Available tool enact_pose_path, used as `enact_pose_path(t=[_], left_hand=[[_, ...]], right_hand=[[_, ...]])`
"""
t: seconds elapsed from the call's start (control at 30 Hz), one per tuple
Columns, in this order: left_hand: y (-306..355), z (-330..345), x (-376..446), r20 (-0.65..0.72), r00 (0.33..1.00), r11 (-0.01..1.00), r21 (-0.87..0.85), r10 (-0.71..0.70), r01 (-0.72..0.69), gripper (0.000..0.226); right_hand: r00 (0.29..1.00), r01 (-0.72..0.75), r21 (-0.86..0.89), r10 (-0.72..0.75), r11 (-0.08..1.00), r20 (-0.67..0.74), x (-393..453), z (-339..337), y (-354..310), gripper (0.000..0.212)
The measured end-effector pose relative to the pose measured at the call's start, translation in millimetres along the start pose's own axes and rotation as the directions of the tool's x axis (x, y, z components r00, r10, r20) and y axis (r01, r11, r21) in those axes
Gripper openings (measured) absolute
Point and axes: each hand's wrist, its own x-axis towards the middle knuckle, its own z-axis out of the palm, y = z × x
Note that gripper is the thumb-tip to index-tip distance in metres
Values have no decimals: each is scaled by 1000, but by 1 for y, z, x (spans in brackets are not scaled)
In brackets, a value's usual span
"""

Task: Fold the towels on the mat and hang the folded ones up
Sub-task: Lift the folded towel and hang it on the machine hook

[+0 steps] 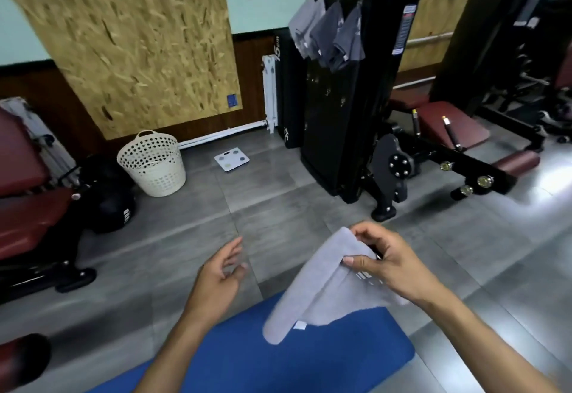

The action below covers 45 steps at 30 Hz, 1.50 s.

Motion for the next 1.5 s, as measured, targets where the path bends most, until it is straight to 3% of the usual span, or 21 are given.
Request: enact_pose_path(t=[0.2,0.37,0.47,0.67,0.97,1.07,1.33,1.5], left_hand=[[30,22,53,82,996,999,28,36,-39,49],[37,41,121,73,997,1000,2,15,-15,51],[36,51,157,29,999,999,-17,-27,28,55],[36,70,250,10,991,989,-51,-136,136,56],[33,68,485,41,992,986,-117,-116,120,53],[28,47,585,56,994,987,-119,-99,105,48],[25,16,822,153,983,991,-70,-105,117,37],[44,18,946,189,978,996,-17,-86,90,32]], right_hand=[[991,-68,117,81,991,-110,-3,-10,15,23],[992,-78,106,88,991,-90,42,-51,21,43],[997,-60,110,65,992,-41,84,-79,19,23],[998,-43,131,49,990,-41,186,-118,26,24],[994,-53,162,67,985,-85,410,-129,56,23],[990,-76,165,95,983,-108,499,-127,70,33],[967,-125,188,162,974,-198,719,-116,91,19],[968,-145,97,161,985,-192,845,-131,115,33]])
